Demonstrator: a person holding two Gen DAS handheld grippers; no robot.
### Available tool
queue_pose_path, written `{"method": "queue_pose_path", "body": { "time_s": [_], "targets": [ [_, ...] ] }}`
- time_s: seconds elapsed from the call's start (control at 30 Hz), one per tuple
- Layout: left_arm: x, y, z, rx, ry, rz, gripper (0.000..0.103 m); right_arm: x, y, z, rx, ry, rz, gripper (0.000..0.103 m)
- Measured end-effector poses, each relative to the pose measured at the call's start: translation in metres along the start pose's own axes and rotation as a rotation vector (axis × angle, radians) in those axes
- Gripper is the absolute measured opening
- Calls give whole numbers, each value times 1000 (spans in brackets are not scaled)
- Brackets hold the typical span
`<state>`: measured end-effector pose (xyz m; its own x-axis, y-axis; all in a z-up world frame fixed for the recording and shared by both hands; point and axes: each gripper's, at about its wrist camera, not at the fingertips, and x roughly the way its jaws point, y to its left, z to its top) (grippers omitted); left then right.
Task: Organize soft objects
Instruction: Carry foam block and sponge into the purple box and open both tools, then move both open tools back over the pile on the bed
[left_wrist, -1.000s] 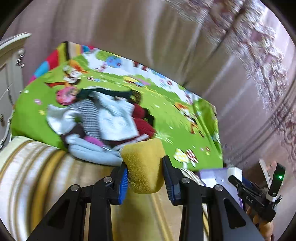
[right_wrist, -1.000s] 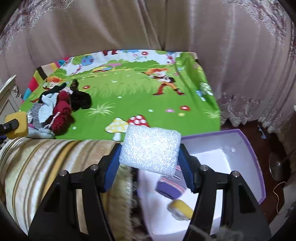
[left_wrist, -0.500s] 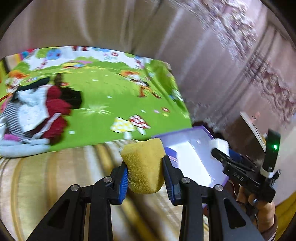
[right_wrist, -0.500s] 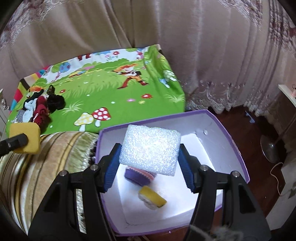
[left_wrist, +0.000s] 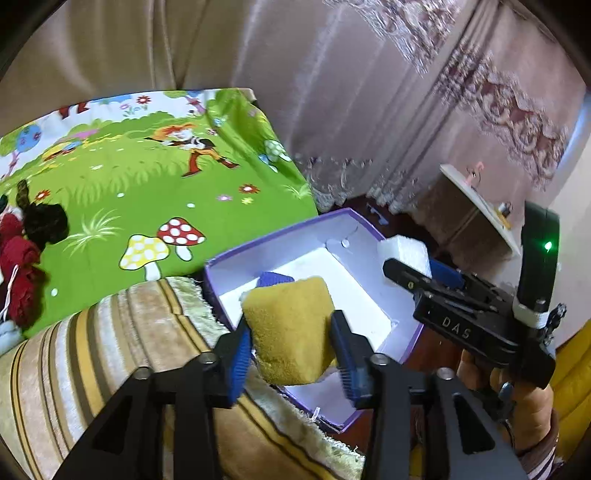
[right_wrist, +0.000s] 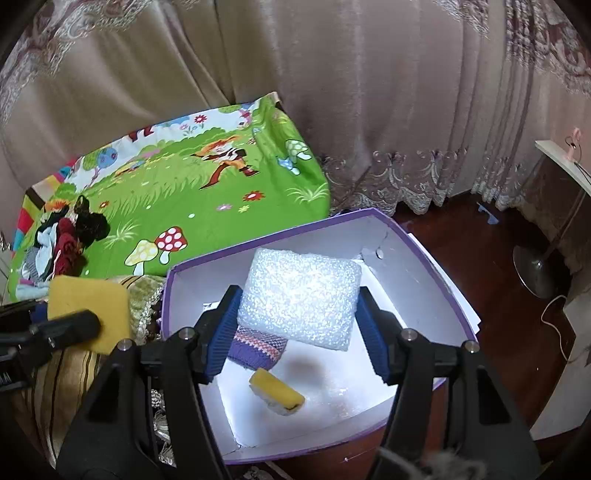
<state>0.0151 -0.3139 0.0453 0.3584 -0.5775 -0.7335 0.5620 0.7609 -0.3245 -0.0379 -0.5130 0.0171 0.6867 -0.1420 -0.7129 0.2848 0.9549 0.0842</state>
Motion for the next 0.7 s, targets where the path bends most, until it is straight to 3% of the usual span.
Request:
{"method": "queue_pose_path", "body": {
  "time_s": [0.07, 0.3, 0.4, 0.7],
  "targets": [
    [2, -3, 0, 15, 7, 9, 64, -1, -4, 0, 16, -5, -1, 71],
    [-6, -12, 2, 72, -13, 56, 72, 1, -3, -1, 21, -8, -10, 71],
    [-14, -14, 3, 107, -34, 87, 82, -1, 0, 0, 11, -16, -5, 71],
    [-50, -9, 12, 209, -142, 231, 83, -8, 9, 7, 5, -36, 31, 78]
  ]
}}
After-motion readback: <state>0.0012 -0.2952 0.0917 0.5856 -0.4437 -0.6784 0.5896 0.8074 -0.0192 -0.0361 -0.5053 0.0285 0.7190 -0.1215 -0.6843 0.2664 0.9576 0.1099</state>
